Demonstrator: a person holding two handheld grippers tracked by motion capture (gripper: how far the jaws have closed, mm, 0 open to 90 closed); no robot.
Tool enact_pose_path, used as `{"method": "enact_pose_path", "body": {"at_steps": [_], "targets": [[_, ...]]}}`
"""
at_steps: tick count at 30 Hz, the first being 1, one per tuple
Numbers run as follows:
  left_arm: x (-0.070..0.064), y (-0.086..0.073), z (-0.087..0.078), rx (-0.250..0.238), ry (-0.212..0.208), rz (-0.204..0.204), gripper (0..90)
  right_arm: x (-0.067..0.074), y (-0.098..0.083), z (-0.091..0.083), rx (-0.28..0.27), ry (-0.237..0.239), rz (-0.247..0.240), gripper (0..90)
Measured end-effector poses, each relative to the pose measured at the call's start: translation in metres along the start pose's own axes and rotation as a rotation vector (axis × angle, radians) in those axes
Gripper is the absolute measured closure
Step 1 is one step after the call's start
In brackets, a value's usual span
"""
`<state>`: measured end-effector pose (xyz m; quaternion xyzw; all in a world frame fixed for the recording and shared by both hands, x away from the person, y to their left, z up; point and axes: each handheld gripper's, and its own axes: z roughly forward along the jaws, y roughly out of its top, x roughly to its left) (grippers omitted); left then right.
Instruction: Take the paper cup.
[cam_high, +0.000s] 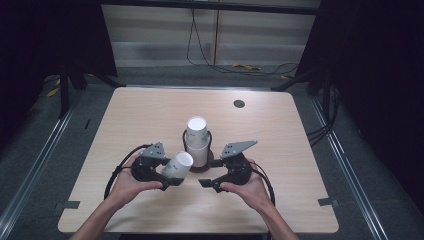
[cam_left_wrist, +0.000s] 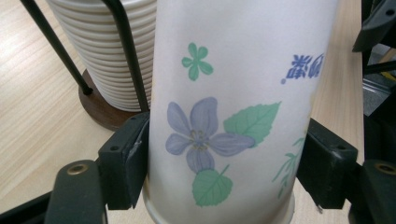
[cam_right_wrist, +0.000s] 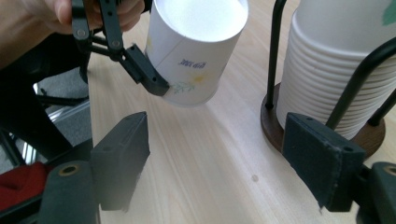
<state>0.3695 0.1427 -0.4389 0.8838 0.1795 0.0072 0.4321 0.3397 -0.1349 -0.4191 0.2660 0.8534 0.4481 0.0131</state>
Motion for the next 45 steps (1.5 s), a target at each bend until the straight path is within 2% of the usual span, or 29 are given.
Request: {"method": "enact_pose_path", "body": {"at_steps": [3,4,6,7,13,15,19,22,25,26,27,34,35,38,40,43,44,45], "targets": [[-0.001,0.003,0.001,0.017,-0.004,0.007,27.0,-0.001,0.001,0.000,0.015,-0.001,-0.007,23.6],[-0.003,0.005,0.003,0.047,0.005,0.035,27.0,-0.001,0.001,0.001,0.034,0.005,-0.009,25.3],[-0.003,0.006,0.002,0.062,0.010,0.051,27.0,-0.001,0.001,0.001,0.044,0.002,-0.018,26.0],[-0.004,0.007,0.001,0.068,0.008,0.051,27.0,0.000,0.001,0.003,0.061,0.002,-0.022,26.1],[-0.006,0.009,0.005,0.106,0.004,0.080,27.0,0.000,0.003,0.004,0.084,0.013,-0.031,25.6],[-0.006,0.009,0.006,0.107,0.003,0.077,27.1,0.001,0.004,0.004,0.092,0.008,-0.032,25.3],[-0.010,0.012,0.012,0.148,-0.002,0.117,27.0,0.000,0.005,0.006,0.116,0.013,-0.043,25.3],[-0.012,0.014,0.014,0.150,-0.011,0.112,27.0,0.000,0.005,0.008,0.140,0.018,-0.048,25.3],[-0.015,0.016,0.017,0.174,-0.027,0.132,27.0,0.001,0.005,0.010,0.155,0.017,-0.052,25.4],[-0.018,0.015,0.019,0.170,-0.050,0.127,27.0,0.001,0.005,0.010,0.167,0.021,-0.057,25.6],[-0.018,0.015,0.019,0.171,-0.055,0.132,27.0,0.001,0.005,0.010,0.174,0.020,-0.060,25.9],[-0.020,0.015,0.022,0.204,-0.045,0.153,27.1,0.001,0.005,0.014,0.226,0.024,-0.055,22.3],[-0.021,0.014,0.024,0.226,-0.035,0.157,27.2,0.002,0.005,0.016,0.244,0.024,-0.064,22.4],[-0.023,0.014,0.028,0.250,-0.029,0.162,27.3,0.001,0.005,0.019,0.263,0.010,-0.078,20.2],[-0.023,0.014,0.029,0.260,-0.027,0.164,27.3,0.001,0.005,0.019,0.272,0.011,-0.069,19.8],[-0.025,0.014,0.030,0.260,-0.031,0.169,27.3,-0.001,0.006,0.021,0.282,0.016,-0.060,21.2],[-0.024,0.016,0.030,0.252,-0.043,0.173,27.3,-0.003,0.007,0.023,0.290,0.025,-0.049,22.1],[-0.025,0.017,0.031,0.257,-0.030,0.173,27.3,-0.003,0.009,0.024,0.290,0.042,-0.056,22.5]]}}
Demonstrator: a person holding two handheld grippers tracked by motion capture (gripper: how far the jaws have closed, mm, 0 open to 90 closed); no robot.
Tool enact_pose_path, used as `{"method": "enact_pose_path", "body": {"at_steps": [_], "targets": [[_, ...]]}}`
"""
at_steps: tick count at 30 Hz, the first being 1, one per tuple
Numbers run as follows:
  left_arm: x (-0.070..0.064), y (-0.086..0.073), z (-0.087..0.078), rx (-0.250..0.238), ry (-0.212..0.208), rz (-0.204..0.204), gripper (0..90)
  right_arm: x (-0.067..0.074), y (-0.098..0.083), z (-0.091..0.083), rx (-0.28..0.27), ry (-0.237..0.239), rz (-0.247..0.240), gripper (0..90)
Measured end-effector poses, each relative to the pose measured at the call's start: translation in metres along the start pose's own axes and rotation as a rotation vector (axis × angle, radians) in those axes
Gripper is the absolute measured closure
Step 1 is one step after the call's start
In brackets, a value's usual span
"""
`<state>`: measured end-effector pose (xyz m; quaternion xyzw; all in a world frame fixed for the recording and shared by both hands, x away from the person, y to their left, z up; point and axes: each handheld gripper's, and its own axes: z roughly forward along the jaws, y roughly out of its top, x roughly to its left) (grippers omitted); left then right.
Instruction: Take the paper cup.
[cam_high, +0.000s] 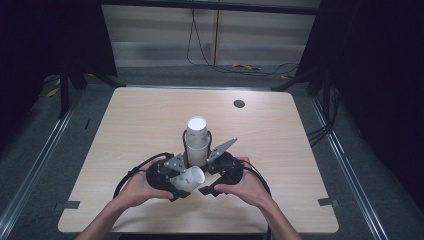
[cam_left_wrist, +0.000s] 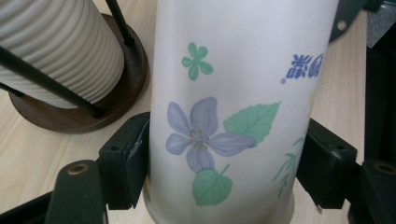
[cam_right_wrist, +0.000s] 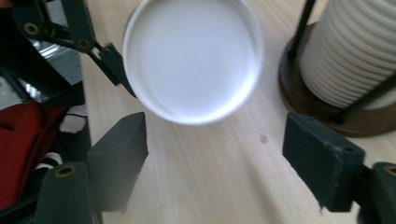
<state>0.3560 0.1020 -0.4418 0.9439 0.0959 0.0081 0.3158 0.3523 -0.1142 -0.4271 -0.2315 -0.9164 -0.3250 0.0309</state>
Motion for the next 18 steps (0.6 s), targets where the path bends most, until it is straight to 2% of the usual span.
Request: {"method": "enact_pose_path", "body": {"at_steps": [5,9,13,18], "targets": [[-0.002,-0.001,0.005,0.028,0.007,0.024,27.3,0.004,0.008,0.001,0.005,0.025,-0.020,25.2],[-0.005,-0.001,0.010,0.046,0.002,0.025,27.1,0.004,0.009,0.008,0.037,0.049,-0.034,26.2],[-0.007,-0.001,0.012,0.058,0.002,0.027,27.1,0.004,0.009,0.011,0.044,0.059,-0.031,28.6],[-0.014,0.001,0.016,0.073,-0.005,0.055,27.1,0.006,0.010,0.014,0.050,0.078,-0.038,28.9]]}}
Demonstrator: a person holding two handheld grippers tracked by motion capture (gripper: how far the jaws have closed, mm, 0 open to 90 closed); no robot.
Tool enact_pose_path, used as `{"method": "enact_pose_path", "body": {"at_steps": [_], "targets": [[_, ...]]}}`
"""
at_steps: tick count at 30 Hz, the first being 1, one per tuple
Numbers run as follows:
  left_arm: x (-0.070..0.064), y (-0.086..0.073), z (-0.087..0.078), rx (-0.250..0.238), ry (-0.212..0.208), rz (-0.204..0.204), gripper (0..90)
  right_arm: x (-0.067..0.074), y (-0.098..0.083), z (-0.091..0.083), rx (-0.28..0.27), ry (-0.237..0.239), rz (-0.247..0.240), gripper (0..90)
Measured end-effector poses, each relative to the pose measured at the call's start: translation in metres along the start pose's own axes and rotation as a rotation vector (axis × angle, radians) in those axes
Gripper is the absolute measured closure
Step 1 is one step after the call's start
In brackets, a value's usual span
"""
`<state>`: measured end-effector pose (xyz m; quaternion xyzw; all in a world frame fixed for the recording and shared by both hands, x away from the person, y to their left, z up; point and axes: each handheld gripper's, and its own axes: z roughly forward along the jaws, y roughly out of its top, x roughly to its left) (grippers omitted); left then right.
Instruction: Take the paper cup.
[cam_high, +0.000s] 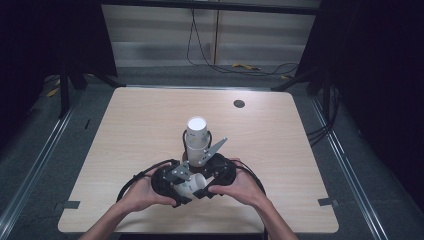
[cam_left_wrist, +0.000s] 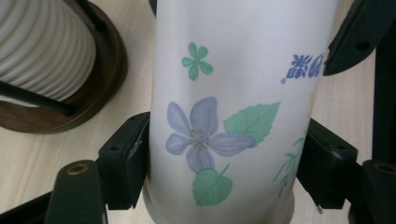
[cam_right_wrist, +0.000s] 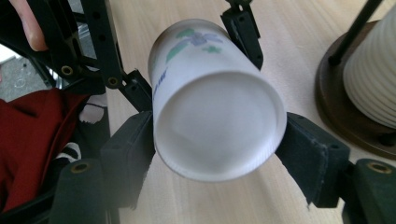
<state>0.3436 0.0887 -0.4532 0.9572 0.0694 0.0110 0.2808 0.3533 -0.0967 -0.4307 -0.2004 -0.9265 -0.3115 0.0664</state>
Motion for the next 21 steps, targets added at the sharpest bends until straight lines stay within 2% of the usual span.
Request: {"method": "enact_pose_path", "body": {"at_steps": [3,6,13,17,21], "targets": [[-0.002,0.001,0.000,0.000,0.000,0.009,27.2,0.001,0.000,0.001,0.005,0.004,0.008,29.9],[-0.003,0.002,-0.001,-0.001,0.000,0.020,27.1,0.002,0.000,0.001,0.011,0.027,-0.012,32.9],[-0.002,-0.001,-0.001,-0.016,-0.007,0.023,26.9,-0.001,-0.003,0.001,0.001,0.045,0.006,34.2],[0.002,-0.007,-0.005,-0.063,-0.020,0.022,26.0,-0.003,-0.002,0.000,-0.013,0.059,0.012,35.5],[0.007,-0.012,-0.010,-0.114,-0.044,0.002,24.1,-0.003,-0.001,-0.002,-0.030,0.061,0.005,36.1]]}}
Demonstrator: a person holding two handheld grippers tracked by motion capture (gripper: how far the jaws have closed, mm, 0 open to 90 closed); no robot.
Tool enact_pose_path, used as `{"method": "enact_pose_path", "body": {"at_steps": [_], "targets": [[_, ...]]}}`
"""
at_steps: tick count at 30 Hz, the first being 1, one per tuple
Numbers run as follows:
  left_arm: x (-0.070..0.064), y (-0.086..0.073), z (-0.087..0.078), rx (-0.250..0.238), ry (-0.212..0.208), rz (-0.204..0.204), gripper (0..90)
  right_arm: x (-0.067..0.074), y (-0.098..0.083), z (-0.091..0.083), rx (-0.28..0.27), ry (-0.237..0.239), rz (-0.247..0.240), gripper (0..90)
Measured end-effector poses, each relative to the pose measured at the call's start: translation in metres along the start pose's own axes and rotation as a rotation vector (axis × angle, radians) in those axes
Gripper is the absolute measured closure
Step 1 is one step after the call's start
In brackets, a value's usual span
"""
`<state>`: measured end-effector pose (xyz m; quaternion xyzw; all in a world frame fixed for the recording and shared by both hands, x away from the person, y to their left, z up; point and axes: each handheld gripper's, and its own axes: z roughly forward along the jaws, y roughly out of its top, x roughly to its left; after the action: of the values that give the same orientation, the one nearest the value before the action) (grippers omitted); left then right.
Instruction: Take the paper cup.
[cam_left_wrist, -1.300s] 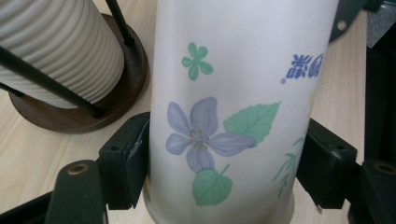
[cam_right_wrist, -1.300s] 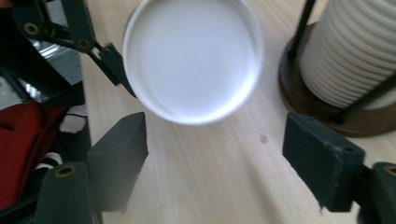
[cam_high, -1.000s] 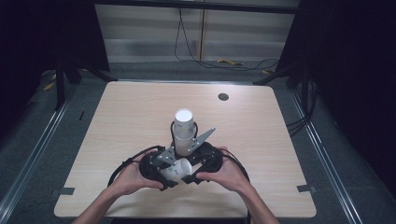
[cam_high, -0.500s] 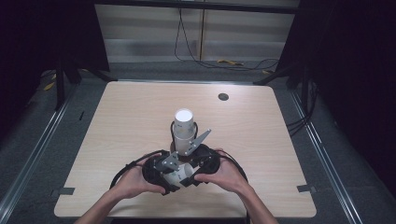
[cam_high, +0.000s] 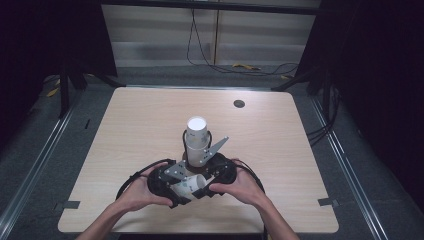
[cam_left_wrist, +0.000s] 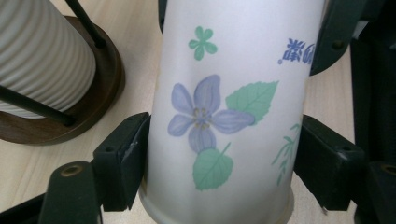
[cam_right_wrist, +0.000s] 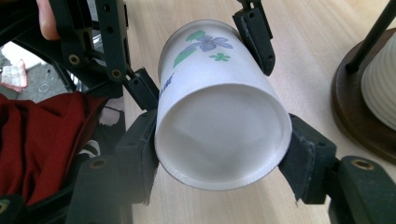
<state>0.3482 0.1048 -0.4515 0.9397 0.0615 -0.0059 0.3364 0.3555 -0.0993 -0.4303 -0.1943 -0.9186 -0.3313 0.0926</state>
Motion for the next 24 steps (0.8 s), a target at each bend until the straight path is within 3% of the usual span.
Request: {"method": "enact_pose_path", "body": {"at_steps": [7,12,16,19,21,24], "targets": [[0.001,-0.003,-0.010,-0.084,0.020,-0.027,19.2,0.003,-0.002,-0.005,-0.040,-0.018,-0.003,36.5],[0.001,-0.005,-0.015,-0.117,0.031,-0.039,16.7,0.001,-0.006,-0.006,-0.041,-0.030,0.004,36.5],[0.004,-0.009,-0.019,-0.165,0.038,-0.079,16.1,-0.002,-0.011,-0.012,-0.062,-0.044,0.025,36.4],[0.004,-0.011,-0.025,-0.203,0.060,-0.091,16.1,-0.003,-0.014,-0.017,-0.081,-0.052,0.034,36.5],[0.004,-0.012,-0.033,-0.250,0.108,-0.108,16.0,-0.004,-0.019,-0.022,-0.104,-0.067,0.047,36.5],[0.004,-0.013,-0.035,-0.288,0.125,-0.124,16.0,-0.004,-0.023,-0.029,-0.147,-0.091,0.046,36.5]]}}
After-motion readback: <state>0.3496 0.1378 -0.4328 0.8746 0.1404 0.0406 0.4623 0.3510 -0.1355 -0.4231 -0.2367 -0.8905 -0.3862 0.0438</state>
